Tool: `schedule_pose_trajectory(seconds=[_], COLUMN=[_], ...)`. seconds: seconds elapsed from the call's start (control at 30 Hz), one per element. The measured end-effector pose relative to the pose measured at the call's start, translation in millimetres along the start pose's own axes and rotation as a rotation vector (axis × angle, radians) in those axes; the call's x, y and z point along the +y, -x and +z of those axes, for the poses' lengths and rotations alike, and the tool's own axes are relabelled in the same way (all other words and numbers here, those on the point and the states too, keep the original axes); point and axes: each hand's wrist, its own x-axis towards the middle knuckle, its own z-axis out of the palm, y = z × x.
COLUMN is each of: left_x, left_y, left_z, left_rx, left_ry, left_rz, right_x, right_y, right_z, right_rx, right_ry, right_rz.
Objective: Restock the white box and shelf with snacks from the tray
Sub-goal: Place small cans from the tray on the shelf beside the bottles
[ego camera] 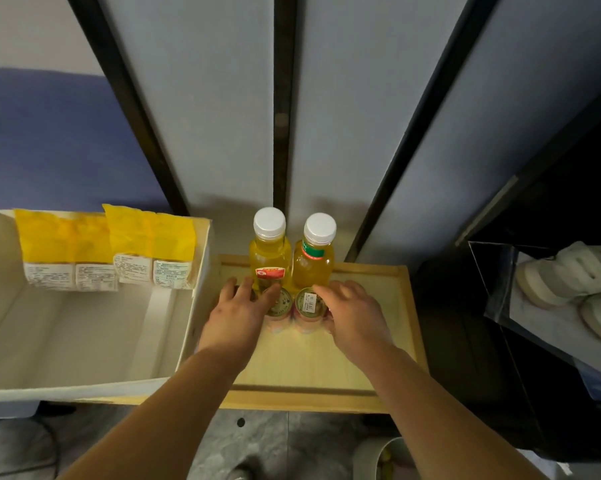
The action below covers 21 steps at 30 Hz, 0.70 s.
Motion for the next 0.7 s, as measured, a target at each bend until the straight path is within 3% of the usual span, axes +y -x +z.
schedule_pose_trajectory(seconds=[0.33,0.7], left_x=[7.1,-60.5], left_y=[77.3,219.0], left_z=[-51.1,-116.9], left_rx=[0.250,0.518], left_ry=[0.032,0.077], left_rz=[0.021,-0.098], right_x=[-52.8,-181.5], right_y=[54.0,131.3], right_z=[-58.6,-118.1], right_rx=[0.130,0.236], right_ry=[-0.043,-0.031], right_rz=[0.076,-0.022])
